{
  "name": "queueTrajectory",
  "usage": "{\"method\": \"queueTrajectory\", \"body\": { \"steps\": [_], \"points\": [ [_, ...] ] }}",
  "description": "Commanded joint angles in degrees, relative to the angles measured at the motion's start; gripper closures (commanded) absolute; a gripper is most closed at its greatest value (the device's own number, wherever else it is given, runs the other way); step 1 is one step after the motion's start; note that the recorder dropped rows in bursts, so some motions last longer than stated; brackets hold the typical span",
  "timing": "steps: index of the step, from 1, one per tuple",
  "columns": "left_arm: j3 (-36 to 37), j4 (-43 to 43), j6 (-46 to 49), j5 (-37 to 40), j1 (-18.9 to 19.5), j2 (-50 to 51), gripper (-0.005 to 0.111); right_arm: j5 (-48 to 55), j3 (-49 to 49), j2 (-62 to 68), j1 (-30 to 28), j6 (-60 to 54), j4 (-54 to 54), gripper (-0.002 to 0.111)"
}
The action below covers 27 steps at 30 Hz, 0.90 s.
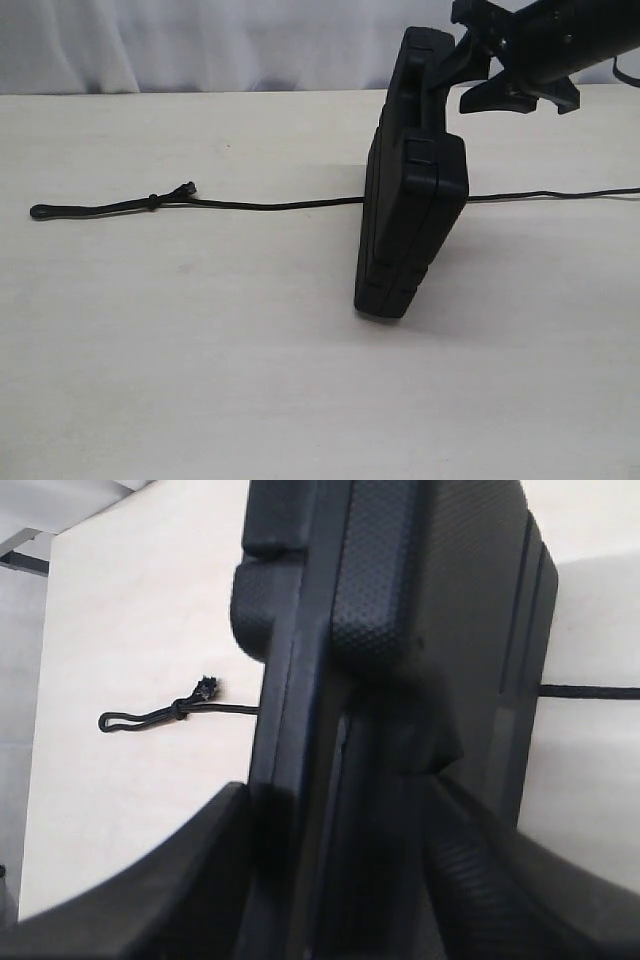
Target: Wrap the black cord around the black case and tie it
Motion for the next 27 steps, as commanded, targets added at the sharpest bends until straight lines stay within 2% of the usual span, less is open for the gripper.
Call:
{"method": "queueTrajectory", "body": {
  "steps": [1,27],
  "points": [
    [0.14,-0.06,0.0,-0.39,0.07,-0.15,0.107,-0.26,-0.11,0.55,-0.3,-0.54,-1.85,0.06],
    [0.14,-0.06,0.0,-0.39,0.07,-0.15,0.107,-0.62,-0.13,-2.94,-0.17,-1.84,-1.32,0.06]
  ]
}}
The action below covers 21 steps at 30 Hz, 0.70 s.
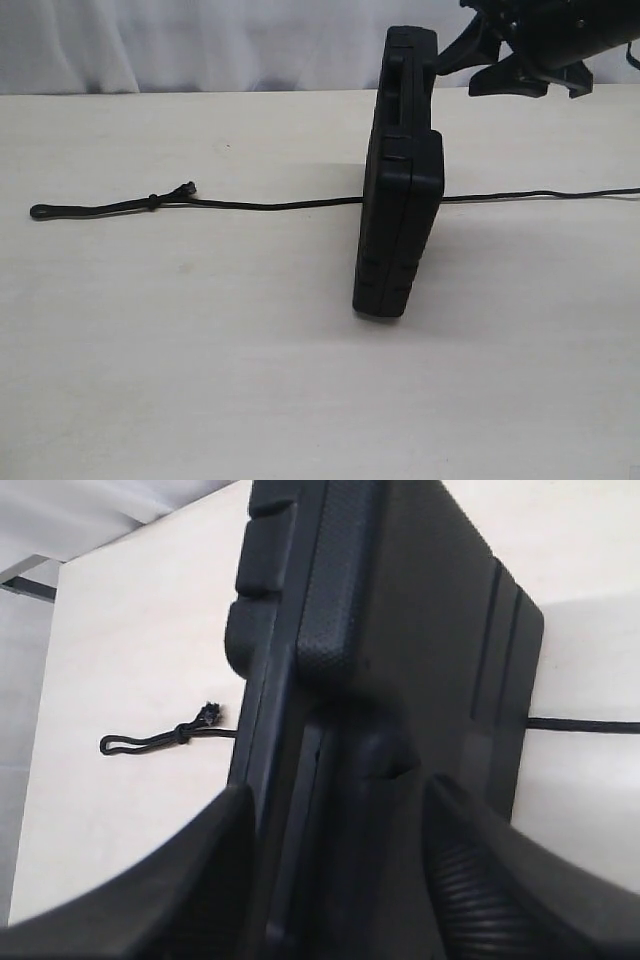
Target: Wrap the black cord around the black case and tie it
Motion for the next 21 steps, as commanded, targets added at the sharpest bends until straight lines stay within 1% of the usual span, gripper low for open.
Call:
{"method": "queueTrajectory", "body": {
  "steps": [1,5,7,12,16,20,21],
  "points": [
    [0.14,-0.06,0.0,-0.39,0.07,-0.15,0.107,1.22,-0.13,-0.74,-0.07,-1.55,-0.41,0.06],
    [0.14,-0.06,0.0,-0.39,0.07,-0.15,0.107,0.87,-0.13,-3.19,-0.72,-2.41,0.14,0.06],
    [0.14,-0.06,0.0,-0.39,0.07,-0.15,0.107,1.09,-0.13,-4.8,-0.72,-3.07,-1.41,0.06],
    [0.14,-0.06,0.0,-0.39,0.07,-0.15,0.107,4.25,-0.13,-6.5,-0.58,-3.43,-2.82,0.06],
    [0.14,-0.06,0.0,-0.39,0.07,-0.15,0.107,4.45,-0.13,-7.17,2.73,-2.4,-7.29,0.06],
    [0.14,-0.06,0.0,-0.39,0.07,-0.15,0.107,0.42,-0.13,-6.52,8.33,7.88,-18.88,0.059],
    [0.14,-0.06,0.0,-0.39,0.07,-0.15,0.107,-0.5,-0.13,-6.13,9.59,8.86,-20.4,0.058]
  ]
}}
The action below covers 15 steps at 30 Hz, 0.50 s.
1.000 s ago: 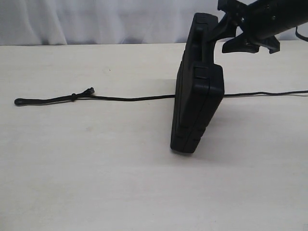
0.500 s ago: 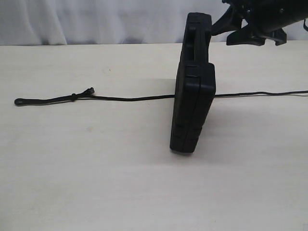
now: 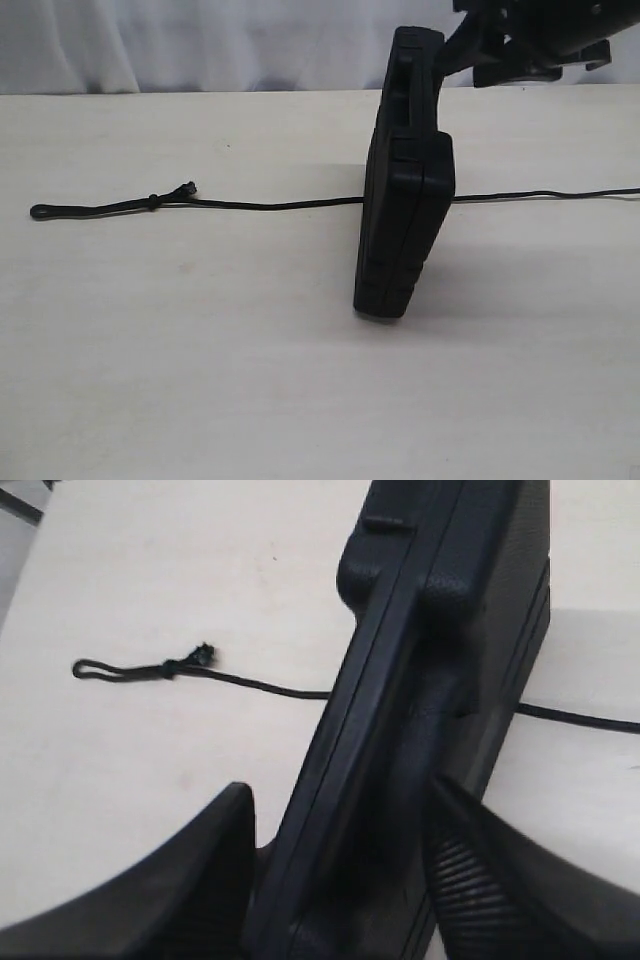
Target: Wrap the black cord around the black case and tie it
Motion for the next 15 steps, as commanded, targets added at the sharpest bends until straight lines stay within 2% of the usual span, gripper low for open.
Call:
{"method": "queueTrajectory", "body": {
  "steps": [1,6,15],
  "points": [
    [0.14,-0.06,0.0,-0.39,0.07,-0.15,0.107,-4.26,-0.13,0.81,5.15,7.11,-8.98,0.057],
    [0.14,-0.06,0.0,-0.39,0.07,-0.15,0.107,-8.29,-0.23,1.39,7.99,9.44,-9.98,0.056],
    [0.14,-0.06,0.0,-0.39,0.07,-0.15,0.107,-8.25,-0.23,1.56,7.99,15.25,-17.83,0.057]
  ]
}}
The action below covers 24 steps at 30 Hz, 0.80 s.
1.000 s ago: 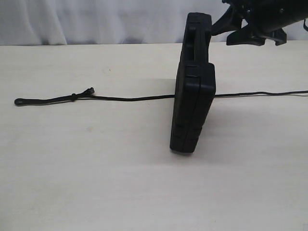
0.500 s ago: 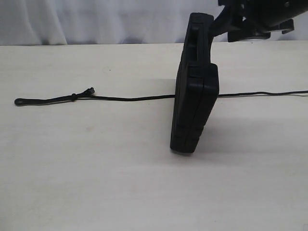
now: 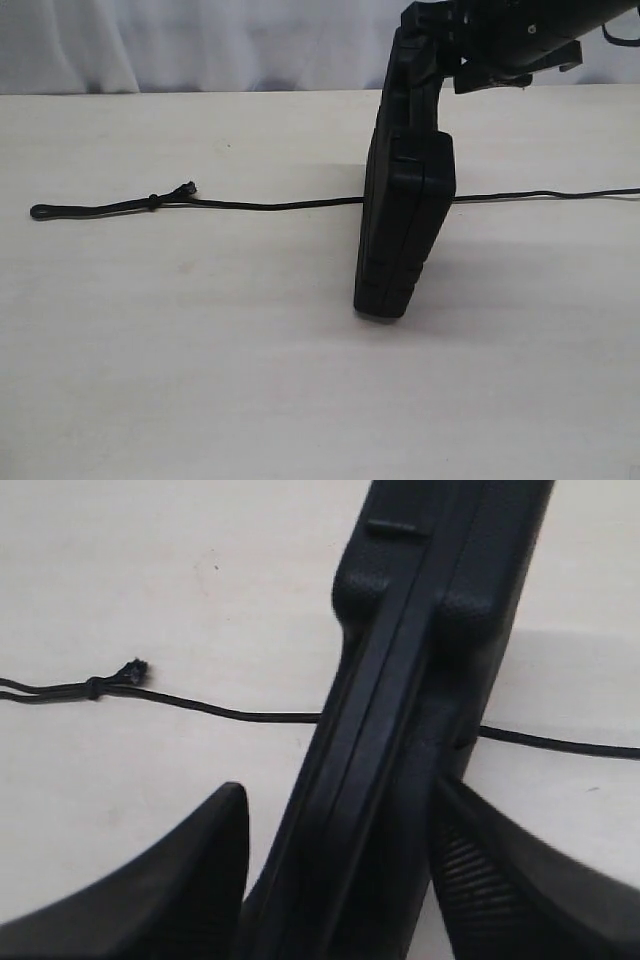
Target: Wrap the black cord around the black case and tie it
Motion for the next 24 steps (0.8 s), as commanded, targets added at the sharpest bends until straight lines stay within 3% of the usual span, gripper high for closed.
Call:
{"method": "queueTrajectory", "body": {
  "steps": [1,9,16,24],
  "points": [
    [0.14,-0.06,0.0,-0.39,0.07,-0.15,0.107,-0.43,-0.23,0.03,0.11,1.42,-2.38,0.057],
    [0.14,-0.06,0.0,-0.39,0.07,-0.15,0.107,-2.65,-0.23,0.03,3.78,2.47,-5.38,0.057],
    [0.14,-0.06,0.0,-0.39,0.07,-0.15,0.107,-1.76,-0.23,0.03,4.13,11.75,-16.38,0.057],
    [0.14,-0.06,0.0,-0.39,0.07,-0.15,0.107,-2.05,-0.23,0.27,4.13,11.89,-14.23,0.057]
  ]
}}
